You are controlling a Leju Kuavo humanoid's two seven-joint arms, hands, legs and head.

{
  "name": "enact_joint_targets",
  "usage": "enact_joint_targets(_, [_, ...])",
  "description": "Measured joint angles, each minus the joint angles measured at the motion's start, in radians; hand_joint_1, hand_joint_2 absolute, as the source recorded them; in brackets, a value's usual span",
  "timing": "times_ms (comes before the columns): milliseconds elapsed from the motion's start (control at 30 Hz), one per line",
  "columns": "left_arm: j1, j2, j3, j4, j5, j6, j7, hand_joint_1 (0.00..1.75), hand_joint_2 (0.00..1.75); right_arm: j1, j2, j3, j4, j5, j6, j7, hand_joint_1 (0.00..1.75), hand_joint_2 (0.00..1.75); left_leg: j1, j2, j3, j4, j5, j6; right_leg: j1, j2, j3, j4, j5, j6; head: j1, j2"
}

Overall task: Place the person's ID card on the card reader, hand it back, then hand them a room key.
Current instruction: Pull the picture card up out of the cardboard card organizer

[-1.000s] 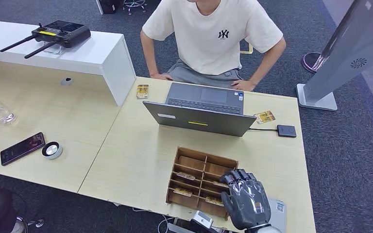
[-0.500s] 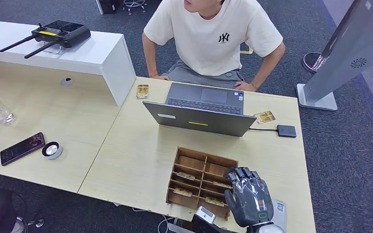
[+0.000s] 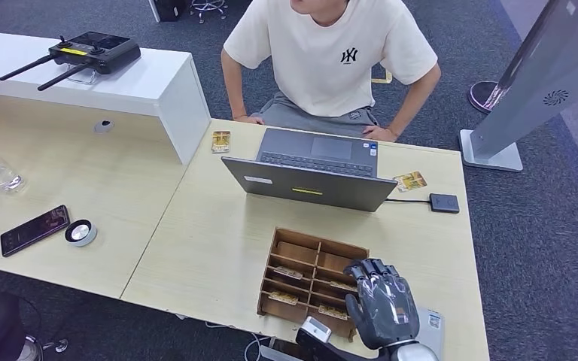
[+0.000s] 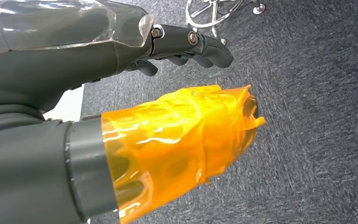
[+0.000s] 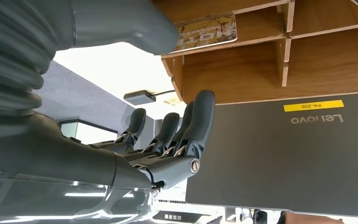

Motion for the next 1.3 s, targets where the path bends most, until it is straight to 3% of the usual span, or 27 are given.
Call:
enact_joint_targets(400, [-0.007, 0.000, 0.006, 0.015, -0.007, 0.000, -0.003, 0.00, 0.00, -0.017, 0.007, 0.010, 0.019, -0.015, 0.013, 0.003, 0.94, 1.75, 0.000, 0.000, 0.000, 0.000, 0.000, 0.000, 0.000, 0.000, 0.000, 0.000, 0.000, 0.000, 0.000, 0.000])
enact_joint_targets(933, [-0.011, 0.000, 0.008, 0.026, -0.007, 0.000, -0.003, 0.00, 0.00, -0.019, 0.007, 0.020, 0.037, -0.021, 0.018, 0.006, 0.79, 1.75, 0.000, 0.000, 0.000, 0.000, 0.000, 0.000, 0.000, 0.000, 0.000, 0.000, 0.000, 0.000, 0.000, 0.000])
enact_joint_targets(1300, [-0.014, 0.000, 0.008, 0.029, -0.010, 0.000, -0.003, 0.00, 0.00, -0.031, 0.012, 0.021, 0.040, -0.027, 0.029, 0.026, 0.83, 1.75, 0.000, 0.000, 0.000, 0.000, 0.000, 0.000, 0.000, 0.000, 0.000, 0.000, 0.000, 0.000, 0.000, 0.000])
